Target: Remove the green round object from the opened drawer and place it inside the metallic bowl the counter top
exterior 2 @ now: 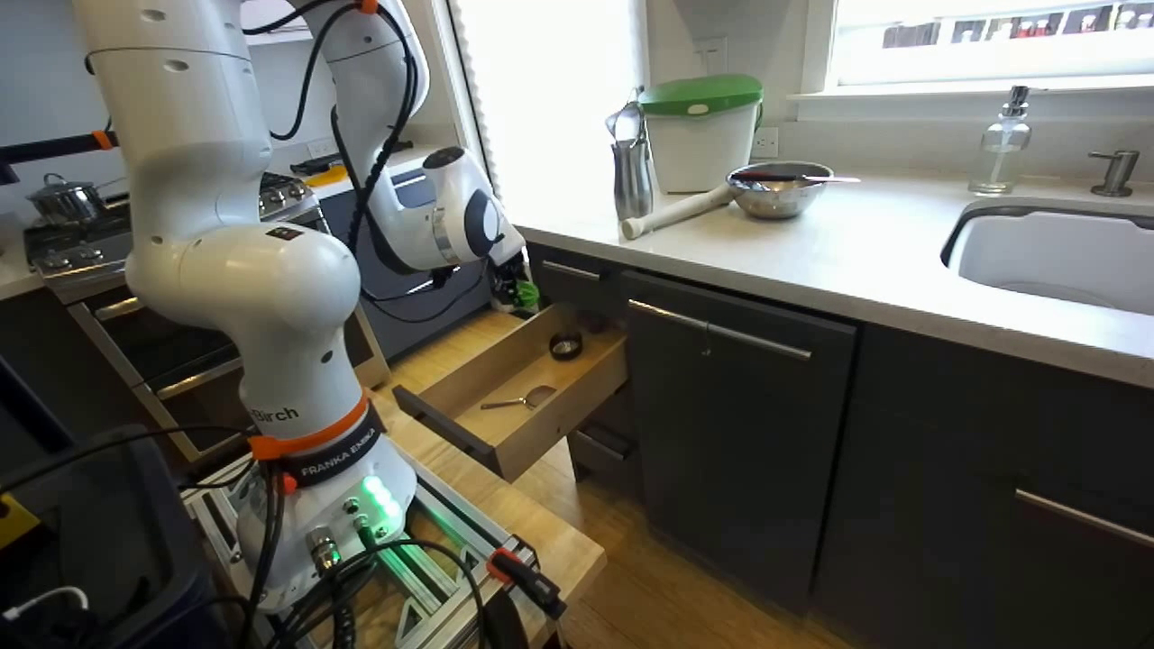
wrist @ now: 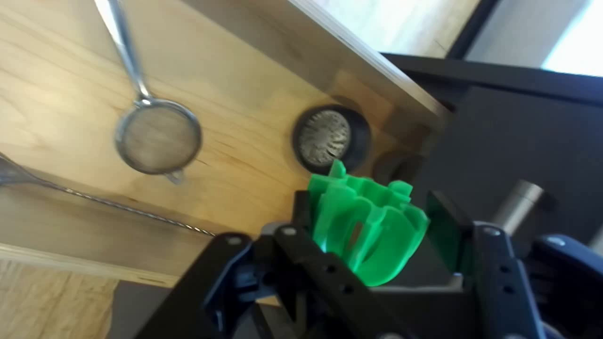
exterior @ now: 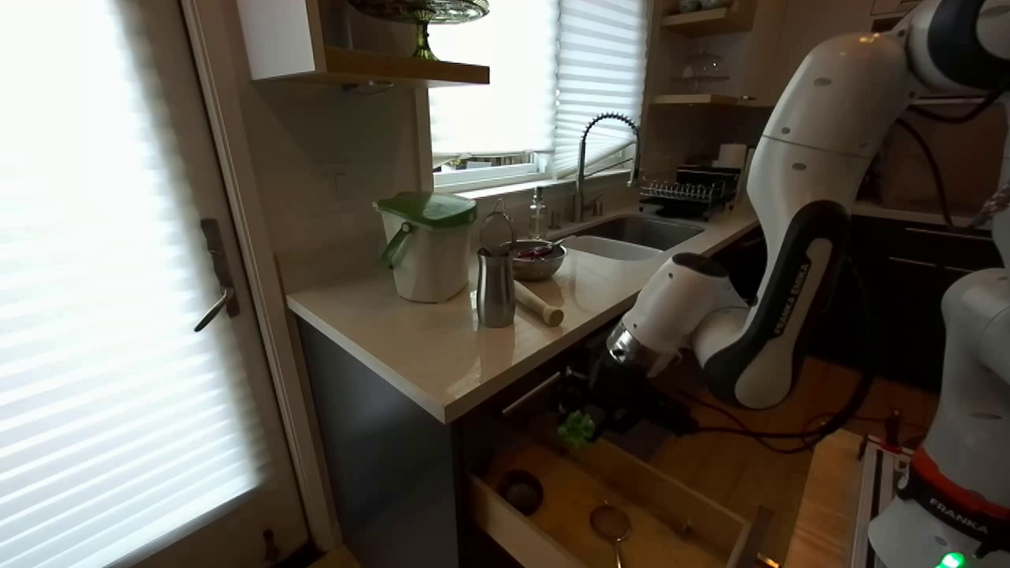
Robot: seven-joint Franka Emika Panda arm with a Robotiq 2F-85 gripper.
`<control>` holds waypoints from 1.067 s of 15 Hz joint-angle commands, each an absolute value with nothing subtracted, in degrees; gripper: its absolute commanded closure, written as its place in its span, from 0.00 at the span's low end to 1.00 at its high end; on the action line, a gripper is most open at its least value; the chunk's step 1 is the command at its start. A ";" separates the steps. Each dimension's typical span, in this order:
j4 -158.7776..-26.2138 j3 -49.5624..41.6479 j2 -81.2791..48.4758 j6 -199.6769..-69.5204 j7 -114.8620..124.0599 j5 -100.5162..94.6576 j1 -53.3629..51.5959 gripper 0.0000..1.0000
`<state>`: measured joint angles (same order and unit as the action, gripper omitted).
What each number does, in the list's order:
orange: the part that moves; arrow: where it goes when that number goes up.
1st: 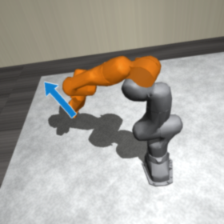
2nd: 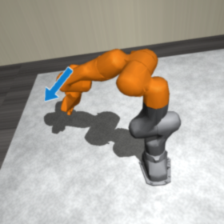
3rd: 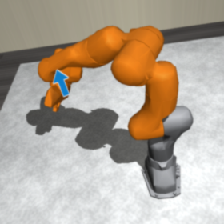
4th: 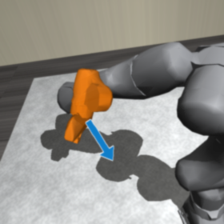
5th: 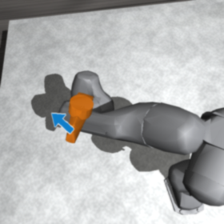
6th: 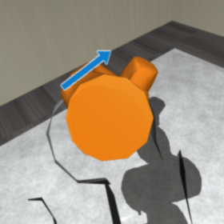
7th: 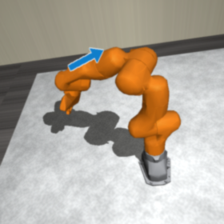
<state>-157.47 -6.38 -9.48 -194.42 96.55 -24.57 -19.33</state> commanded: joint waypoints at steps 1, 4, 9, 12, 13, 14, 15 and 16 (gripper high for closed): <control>-159.54 -12.57 1.73 -195.22 94.75 -21.72 -21.40 0.62; -157.43 -13.93 5.02 -197.19 86.08 -12.64 -17.93 0.62; -156.75 -11.65 6.46 -199.53 80.20 -5.60 -12.45 0.37; -158.09 -11.79 3.87 -199.92 83.89 -6.87 -15.04 0.62; -157.11 -11.88 3.10 -200.78 85.75 -5.97 -15.47 0.62; -156.24 -12.02 3.08 -201.74 85.83 -5.06 -14.84 0.62; -154.76 -12.31 2.84 -203.96 83.51 -2.95 -12.95 0.62; -153.61 -13.01 2.89 -205.70 82.91 -1.71 -12.05 0.62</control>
